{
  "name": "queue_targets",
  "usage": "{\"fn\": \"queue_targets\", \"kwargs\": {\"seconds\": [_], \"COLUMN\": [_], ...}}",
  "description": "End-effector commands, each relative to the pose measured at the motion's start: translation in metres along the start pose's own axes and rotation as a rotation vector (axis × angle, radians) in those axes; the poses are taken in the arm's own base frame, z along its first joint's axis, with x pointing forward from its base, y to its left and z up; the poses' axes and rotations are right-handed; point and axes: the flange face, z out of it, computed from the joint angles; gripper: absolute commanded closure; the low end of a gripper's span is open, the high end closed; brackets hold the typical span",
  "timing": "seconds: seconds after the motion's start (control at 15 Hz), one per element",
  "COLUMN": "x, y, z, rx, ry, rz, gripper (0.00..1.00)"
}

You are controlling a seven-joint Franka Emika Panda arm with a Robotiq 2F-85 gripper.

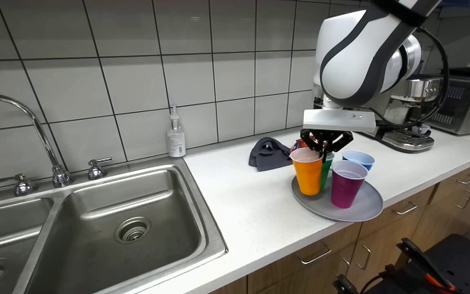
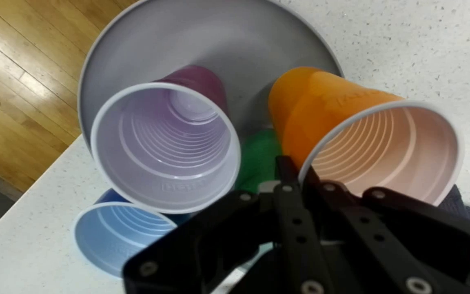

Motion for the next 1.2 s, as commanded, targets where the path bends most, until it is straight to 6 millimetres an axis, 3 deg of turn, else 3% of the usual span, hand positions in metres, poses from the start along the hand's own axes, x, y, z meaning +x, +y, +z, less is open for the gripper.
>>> {"fn": "queue_targets", "kwargs": {"seconds": [0.0, 1.13], "x": [-0.0019, -0.0071], "y": [0.0110, 0.0123], "z": [-0.0057, 0.0021], "rx": [-0.018, -0.035], "ry": [0.005, -0.012], "rz": [-0.018, -0.030], "gripper": [0.99, 0.99]}}
